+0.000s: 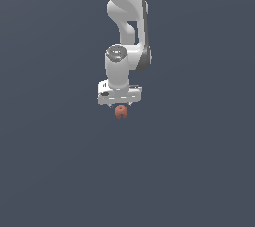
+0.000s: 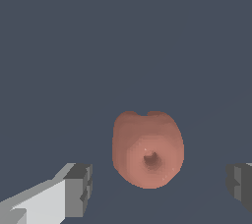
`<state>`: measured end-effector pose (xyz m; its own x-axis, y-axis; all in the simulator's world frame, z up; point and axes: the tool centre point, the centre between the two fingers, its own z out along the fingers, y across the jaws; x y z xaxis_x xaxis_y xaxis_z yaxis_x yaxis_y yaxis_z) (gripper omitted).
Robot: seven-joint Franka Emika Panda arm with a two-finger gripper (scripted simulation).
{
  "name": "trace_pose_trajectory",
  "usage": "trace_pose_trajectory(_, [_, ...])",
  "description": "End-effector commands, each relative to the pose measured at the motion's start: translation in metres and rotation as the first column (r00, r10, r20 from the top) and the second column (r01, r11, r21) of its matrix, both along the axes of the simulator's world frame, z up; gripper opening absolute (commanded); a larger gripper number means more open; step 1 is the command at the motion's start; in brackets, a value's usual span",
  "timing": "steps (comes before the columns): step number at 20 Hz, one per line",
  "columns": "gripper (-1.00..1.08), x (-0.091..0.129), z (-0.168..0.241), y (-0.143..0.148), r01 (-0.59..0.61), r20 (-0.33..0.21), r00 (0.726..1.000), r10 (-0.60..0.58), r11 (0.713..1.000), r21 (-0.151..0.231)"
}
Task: Pick up the object and move it to a goal position.
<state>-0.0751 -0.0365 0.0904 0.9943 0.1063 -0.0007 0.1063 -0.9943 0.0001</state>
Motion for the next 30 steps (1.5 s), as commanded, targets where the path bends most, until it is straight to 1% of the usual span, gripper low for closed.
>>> trace_pose_trajectory(1, [1.00,0.000,0.000,0.000,0.000,0.000,1.000,0.000,1.000,0.000])
trace_pose_trajectory(6, [1.00,-0.001,-0.009,0.000,0.000,0.000,1.000,0.000,1.000,0.000])
trace_pose_trajectory(14, [1.00,-0.002,-0.044,0.000,-0.001,0.000,1.000,0.001,1.000,0.000])
trace_pose_trajectory(19, [1.00,-0.001,-0.051,0.000,-0.002,0.001,1.000,0.002,1.000,0.000])
trace_pose_trajectory(20, [-1.00,-0.001,-0.051,0.000,-0.002,0.001,1.000,0.002,1.000,0.000])
trace_pose_trajectory(30, [-1.00,-0.002,-0.050,0.000,-0.002,0.001,1.000,0.002,1.000,0.000])
